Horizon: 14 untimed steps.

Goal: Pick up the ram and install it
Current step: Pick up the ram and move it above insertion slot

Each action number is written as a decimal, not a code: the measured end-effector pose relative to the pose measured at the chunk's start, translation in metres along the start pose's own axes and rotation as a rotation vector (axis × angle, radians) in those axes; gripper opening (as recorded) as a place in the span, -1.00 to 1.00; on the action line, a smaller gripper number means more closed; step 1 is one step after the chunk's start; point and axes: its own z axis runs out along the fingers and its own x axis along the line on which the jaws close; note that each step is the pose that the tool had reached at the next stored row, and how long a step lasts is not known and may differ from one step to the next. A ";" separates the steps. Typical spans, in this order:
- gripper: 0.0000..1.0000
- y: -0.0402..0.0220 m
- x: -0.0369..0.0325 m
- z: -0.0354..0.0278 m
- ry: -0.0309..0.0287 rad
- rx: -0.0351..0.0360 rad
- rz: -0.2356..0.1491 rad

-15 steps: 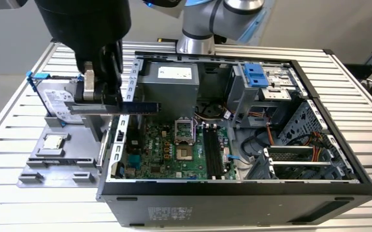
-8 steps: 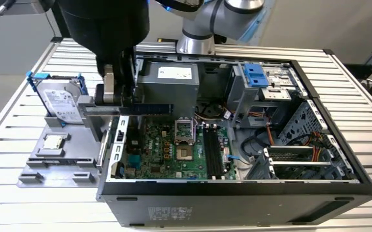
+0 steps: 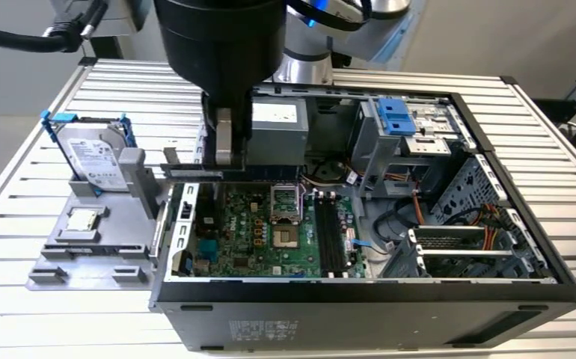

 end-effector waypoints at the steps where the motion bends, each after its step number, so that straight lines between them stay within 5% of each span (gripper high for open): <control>1: -1.00 -0.0042 -0.0008 0.0010 0.0001 0.0000 0.000; 14: -1.00 -0.0512 -0.0073 0.0117 0.0000 0.0002 0.000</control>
